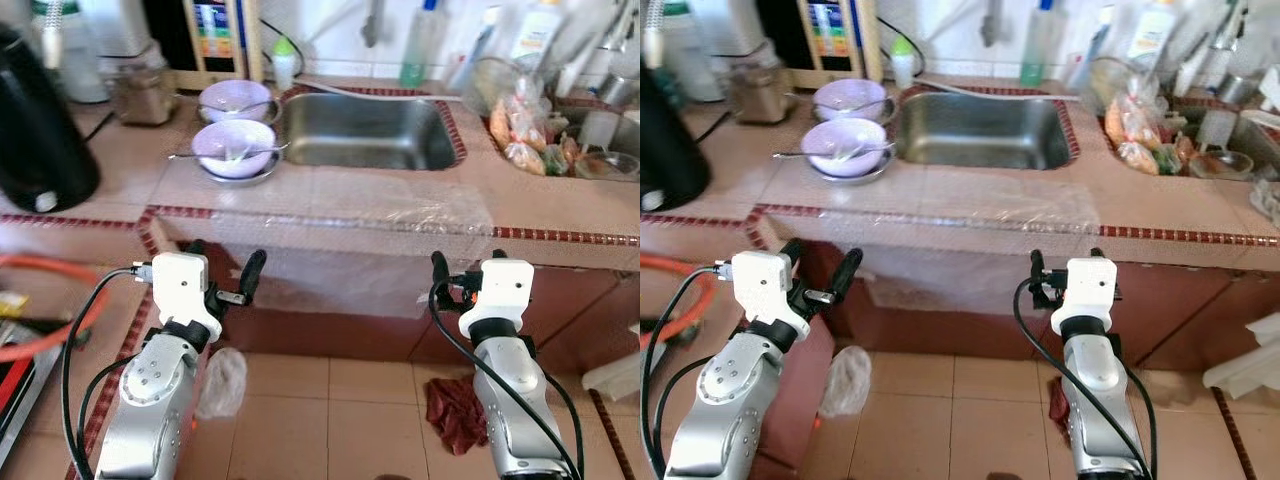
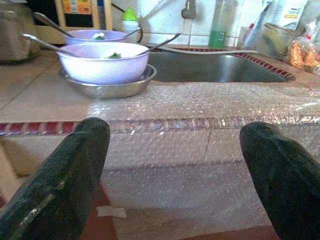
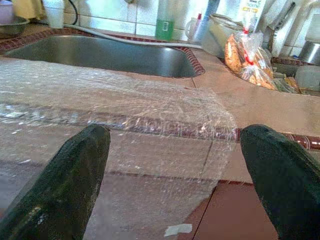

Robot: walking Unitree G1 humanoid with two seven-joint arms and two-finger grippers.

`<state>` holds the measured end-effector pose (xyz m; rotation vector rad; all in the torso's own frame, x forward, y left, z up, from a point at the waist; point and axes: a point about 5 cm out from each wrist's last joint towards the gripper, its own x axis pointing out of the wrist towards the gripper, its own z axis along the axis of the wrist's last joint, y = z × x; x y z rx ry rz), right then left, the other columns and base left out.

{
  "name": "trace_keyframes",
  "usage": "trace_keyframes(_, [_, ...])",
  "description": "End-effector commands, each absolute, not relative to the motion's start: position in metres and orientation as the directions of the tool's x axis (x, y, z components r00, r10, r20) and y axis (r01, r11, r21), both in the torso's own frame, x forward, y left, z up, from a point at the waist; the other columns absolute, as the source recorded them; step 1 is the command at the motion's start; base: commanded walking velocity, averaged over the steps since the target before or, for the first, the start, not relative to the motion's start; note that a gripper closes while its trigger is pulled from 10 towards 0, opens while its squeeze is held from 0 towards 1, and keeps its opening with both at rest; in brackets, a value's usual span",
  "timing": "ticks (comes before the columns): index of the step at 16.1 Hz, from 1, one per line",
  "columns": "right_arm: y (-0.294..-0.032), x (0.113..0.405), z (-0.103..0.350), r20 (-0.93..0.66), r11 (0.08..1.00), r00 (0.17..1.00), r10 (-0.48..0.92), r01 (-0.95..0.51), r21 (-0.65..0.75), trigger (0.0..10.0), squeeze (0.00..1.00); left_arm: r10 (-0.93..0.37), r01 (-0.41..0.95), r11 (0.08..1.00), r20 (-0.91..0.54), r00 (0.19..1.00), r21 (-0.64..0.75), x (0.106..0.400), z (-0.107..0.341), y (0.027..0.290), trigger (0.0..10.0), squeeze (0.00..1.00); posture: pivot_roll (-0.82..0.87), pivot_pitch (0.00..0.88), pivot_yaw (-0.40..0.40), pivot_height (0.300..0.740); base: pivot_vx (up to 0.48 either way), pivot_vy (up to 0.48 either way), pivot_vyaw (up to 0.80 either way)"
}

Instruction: Kitchen organization

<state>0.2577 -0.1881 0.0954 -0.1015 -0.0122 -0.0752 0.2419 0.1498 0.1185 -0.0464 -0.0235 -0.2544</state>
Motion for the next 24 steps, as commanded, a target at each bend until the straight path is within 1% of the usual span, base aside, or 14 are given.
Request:
trace_keyframes(1, [-0.1864,0.2596,0.0996,0.033,0.993,0.997,-0.063,0.066,-0.098,10.0,0.0,-0.269,0.27,0.962,0.042,0.962,-0.031,0.2428,0.123,0.148,10.0,0.0,-0.03,0.0,0.007,0.74,0.255,0.0,0.0])
trace_keyframes(7, [-0.1848,0.259,0.0966,0.024,0.992,0.998,-0.059,0.062,-0.106,10.0,0.0,-0.293,0.294,0.955,0.017,0.956,-0.027,0.2395,0.1185,0.1452,10.0,0.0,-0.03,0.0,0.013,0.74,0.26,0.0,0.0])
trace_keyframes(17, [-0.1839,0.2549,0.0933,0.016,0.992,0.997,-0.069,0.071,-0.104,10.0,0.0,-0.311,0.311,0.95,0.008,0.95,-0.022,0.2402,0.1179,0.1451,10.0,0.0,-0.03,0.003,0.026,0.74,0.0,0.0,0.0])
trace_keyframes(24, [-0.1819,0.2575,0.0924,0.012,0.991,0.999,-0.051,0.052,-0.125,10.0,0.0,-0.29,0.29,0.957,0.011,0.957,-0.005,0.2403,0.1178,0.146,10.0,0.0,-0.03,0.003,0.022,0.74,0.0,-0.48,0.0])
